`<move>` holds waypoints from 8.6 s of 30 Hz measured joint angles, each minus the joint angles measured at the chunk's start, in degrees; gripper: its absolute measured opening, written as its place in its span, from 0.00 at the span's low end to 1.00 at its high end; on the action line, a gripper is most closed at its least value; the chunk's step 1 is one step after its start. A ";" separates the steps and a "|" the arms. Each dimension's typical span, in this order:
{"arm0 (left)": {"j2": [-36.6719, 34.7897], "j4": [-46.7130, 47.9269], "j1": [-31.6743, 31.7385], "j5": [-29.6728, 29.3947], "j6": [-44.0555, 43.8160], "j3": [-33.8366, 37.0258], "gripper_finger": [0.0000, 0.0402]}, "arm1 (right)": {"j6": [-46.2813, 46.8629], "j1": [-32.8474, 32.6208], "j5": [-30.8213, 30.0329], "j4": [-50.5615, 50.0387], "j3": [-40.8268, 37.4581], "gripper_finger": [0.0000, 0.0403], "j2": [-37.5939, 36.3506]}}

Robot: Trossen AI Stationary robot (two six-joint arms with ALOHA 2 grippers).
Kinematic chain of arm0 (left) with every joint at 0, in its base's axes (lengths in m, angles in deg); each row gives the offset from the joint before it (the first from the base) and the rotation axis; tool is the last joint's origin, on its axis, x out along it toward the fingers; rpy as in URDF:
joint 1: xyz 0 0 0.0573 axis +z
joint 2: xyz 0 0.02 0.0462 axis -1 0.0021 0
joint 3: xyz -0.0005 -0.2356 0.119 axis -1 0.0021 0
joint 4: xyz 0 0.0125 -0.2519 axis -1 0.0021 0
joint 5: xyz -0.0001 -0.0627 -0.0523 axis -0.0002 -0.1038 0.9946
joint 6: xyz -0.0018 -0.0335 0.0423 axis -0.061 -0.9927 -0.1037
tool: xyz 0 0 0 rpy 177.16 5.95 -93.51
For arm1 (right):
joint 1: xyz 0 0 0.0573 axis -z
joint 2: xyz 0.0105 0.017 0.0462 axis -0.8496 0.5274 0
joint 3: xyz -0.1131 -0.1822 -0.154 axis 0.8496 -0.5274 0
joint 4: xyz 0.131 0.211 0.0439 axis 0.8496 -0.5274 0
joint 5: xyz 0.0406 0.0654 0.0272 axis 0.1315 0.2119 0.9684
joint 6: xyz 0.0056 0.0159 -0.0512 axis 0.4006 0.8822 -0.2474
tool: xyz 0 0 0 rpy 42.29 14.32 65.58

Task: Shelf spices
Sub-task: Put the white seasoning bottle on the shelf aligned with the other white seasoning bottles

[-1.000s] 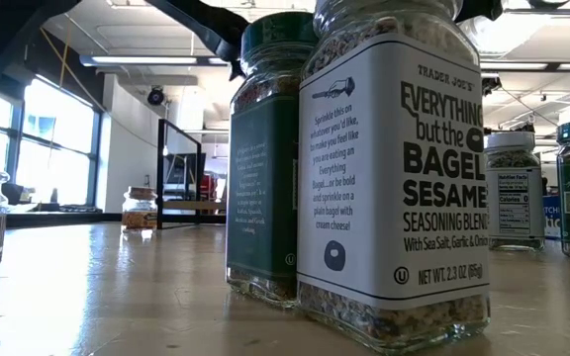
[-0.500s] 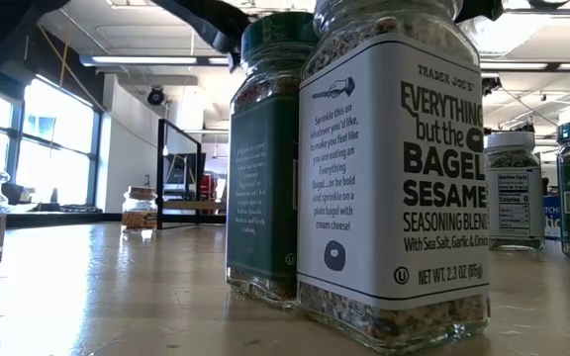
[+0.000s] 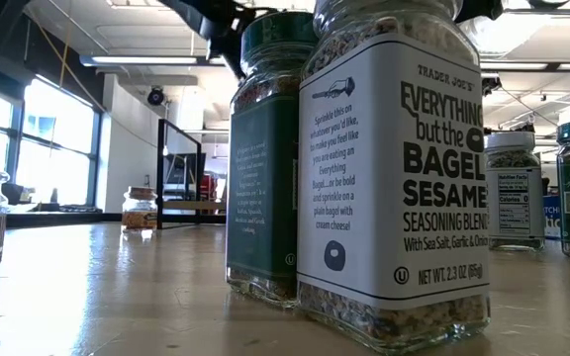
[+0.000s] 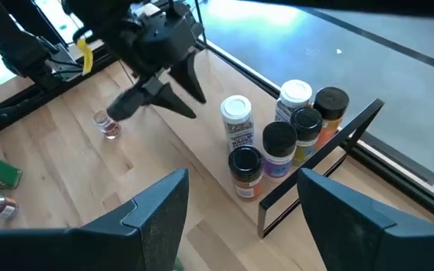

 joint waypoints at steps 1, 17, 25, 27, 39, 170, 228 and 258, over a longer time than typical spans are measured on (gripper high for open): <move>-0.01 -2.32 0.00 0.01 -0.84 1.17 0.27 | -0.02 0.00 0.00 0.00 0.00 0.60 -0.02; 0.53 -16.44 4.50 1.63 -5.51 8.71 0.00 | 0.64 0.00 0.04 -0.02 0.00 0.60 -0.01; 1.39 -12.13 1.39 8.21 -3.86 8.53 0.00 | 1.01 0.00 0.04 -0.02 0.00 0.60 0.18; 2.72 -14.38 0.80 8.11 -3.99 8.53 0.00 | 0.59 0.00 -0.04 -0.03 0.00 0.60 0.36; 5.41 -22.36 3.73 1.97 -7.94 8.53 0.00 | 0.88 0.00 0.45 -0.02 0.00 0.60 0.76; 11.56 -44.57 1.34 -5.58 1.47 4.86 0.59 | 3.66 0.04 0.74 -2.55 0.00 0.60 0.76; 10.05 -31.05 3.20 3.06 16.11 -2.89 0.61 | 3.65 0.04 -0.38 -2.58 0.00 0.60 0.76; 9.86 -12.36 0.18 -2.80 15.18 -9.41 0.17 | 3.63 0.04 -1.30 -2.57 0.00 0.60 0.76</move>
